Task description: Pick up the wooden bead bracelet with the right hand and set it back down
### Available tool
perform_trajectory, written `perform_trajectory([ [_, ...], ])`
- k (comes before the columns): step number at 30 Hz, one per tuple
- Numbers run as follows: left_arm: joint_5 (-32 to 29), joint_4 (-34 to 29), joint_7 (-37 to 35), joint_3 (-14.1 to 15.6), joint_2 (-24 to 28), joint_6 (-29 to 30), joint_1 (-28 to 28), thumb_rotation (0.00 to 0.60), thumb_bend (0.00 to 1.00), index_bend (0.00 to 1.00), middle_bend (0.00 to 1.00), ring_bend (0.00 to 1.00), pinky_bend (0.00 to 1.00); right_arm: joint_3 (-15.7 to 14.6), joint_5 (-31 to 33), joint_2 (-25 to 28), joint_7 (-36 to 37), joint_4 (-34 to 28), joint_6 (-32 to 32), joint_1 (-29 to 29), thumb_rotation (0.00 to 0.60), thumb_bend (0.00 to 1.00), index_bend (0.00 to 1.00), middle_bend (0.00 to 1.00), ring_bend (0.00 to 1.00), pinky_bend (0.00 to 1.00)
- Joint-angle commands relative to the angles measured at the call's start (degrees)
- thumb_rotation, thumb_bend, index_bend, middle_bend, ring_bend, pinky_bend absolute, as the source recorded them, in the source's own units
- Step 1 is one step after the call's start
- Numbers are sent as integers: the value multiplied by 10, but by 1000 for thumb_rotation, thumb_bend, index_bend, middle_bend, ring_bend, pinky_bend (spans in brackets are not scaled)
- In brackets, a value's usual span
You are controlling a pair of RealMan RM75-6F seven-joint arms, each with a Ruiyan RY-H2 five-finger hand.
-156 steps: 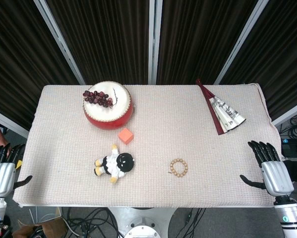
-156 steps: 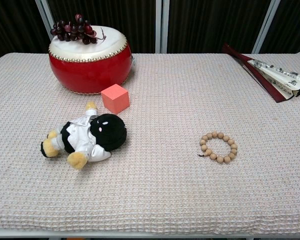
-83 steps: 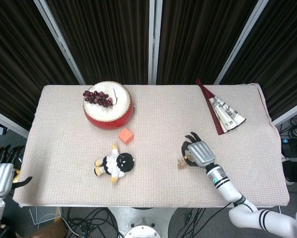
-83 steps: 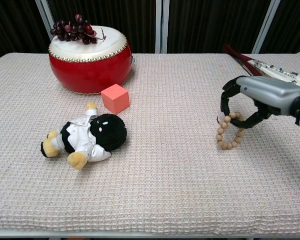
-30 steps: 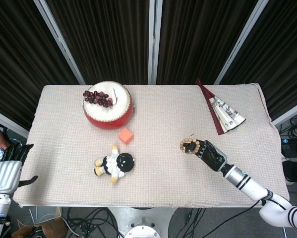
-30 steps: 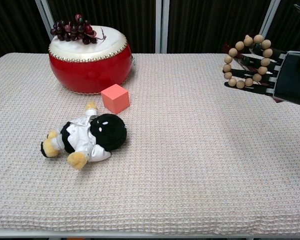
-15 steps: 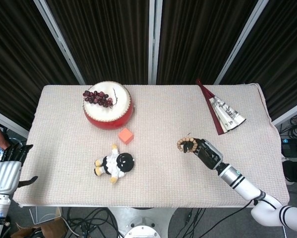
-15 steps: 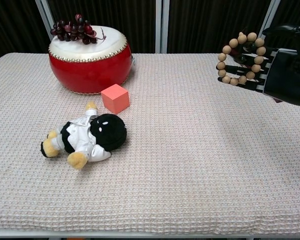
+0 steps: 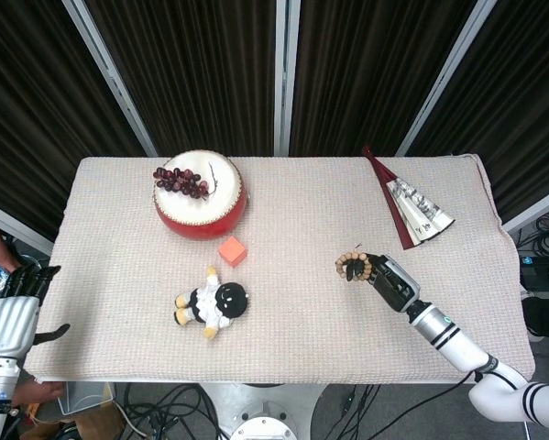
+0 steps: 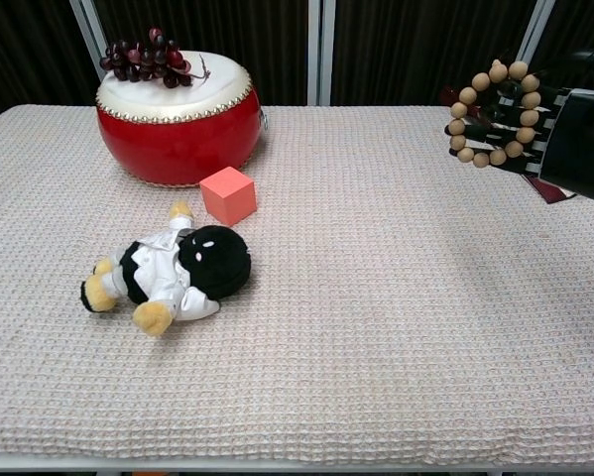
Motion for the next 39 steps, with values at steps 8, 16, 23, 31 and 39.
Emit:
perform_trajectory([
  [8, 0, 3, -2, 0, -2, -2, -2, 600, 0, 107, 120, 1, 13, -3, 0, 8, -39, 4, 14, -6, 221, 997, 589, 545, 222, 0],
  [16, 0, 6, -3, 0, -4, -2, -2, 600, 0, 107, 120, 1, 13, -9, -8, 12, -65, 17, 28, -11, 213, 1000, 486, 479, 165, 0],
  [23, 0, 5, -2, 1, -4, -2, -2, 600, 0, 107, 120, 1, 13, -13, -13, 12, -84, 29, 40, -15, 211, 1000, 443, 453, 143, 0],
  [31, 0, 3, 1, 0, -3, -3, -4, 600, 0, 107, 120, 1, 13, -16, -12, 10, -78, 36, 44, -17, 198, 847, 393, 455, 135, 0],
  [39, -1, 0, 4, 0, -1, -5, -4, 600, 0, 107, 120, 1, 13, -18, -13, 5, -66, 39, 45, -15, 198, 369, 388, 458, 139, 0],
])
